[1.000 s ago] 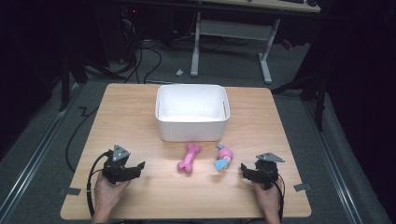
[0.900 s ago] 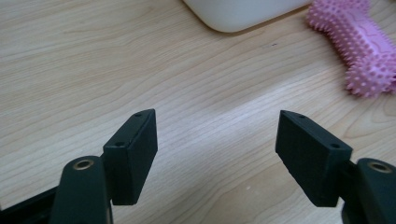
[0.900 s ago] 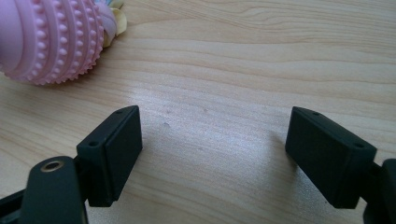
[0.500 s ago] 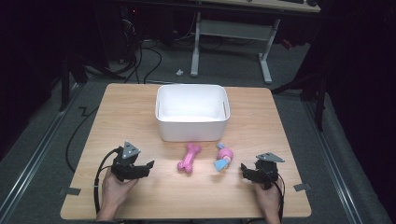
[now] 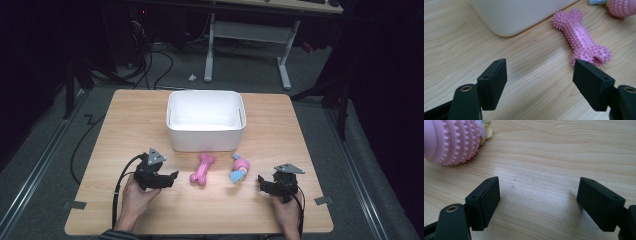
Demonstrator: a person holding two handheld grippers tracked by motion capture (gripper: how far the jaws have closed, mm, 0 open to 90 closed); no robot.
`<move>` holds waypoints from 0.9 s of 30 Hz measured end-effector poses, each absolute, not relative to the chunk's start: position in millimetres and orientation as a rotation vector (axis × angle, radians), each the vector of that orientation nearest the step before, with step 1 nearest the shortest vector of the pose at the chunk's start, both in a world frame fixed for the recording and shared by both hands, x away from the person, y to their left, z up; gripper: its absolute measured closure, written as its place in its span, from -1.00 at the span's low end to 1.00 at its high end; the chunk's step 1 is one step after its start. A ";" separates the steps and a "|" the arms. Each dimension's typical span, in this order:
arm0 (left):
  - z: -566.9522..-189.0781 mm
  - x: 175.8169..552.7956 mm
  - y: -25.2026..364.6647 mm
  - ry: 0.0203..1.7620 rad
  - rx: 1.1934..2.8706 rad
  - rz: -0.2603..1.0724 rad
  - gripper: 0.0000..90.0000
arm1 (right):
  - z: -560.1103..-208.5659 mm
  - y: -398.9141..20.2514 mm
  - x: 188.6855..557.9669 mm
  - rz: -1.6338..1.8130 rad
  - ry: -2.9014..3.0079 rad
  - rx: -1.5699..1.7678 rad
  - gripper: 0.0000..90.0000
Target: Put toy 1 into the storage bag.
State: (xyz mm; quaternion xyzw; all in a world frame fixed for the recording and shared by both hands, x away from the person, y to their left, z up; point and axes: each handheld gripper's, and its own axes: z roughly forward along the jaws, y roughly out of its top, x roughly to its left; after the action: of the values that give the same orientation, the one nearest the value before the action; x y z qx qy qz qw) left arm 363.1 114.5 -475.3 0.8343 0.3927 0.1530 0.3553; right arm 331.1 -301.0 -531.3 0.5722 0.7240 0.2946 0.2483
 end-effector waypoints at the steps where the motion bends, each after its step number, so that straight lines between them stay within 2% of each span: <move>1: -474.8 364.3 109.9 1.008 2.164 0.391 -0.39 | -531.4 -300.8 331.0 0.805 1.971 1.562 -0.58; 27: -481.4 386.7 41.1 0.967 2.251 0.276 -0.41 | -531.3 -300.6 330.9 0.807 1.972 1.560 -0.57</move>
State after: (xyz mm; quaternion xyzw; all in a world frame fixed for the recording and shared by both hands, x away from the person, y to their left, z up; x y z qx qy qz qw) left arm 386.7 41.1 -481.4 0.8614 0.3699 0.1054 0.3316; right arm 330.9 -300.6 -531.3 0.5723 0.7236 0.2960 0.2477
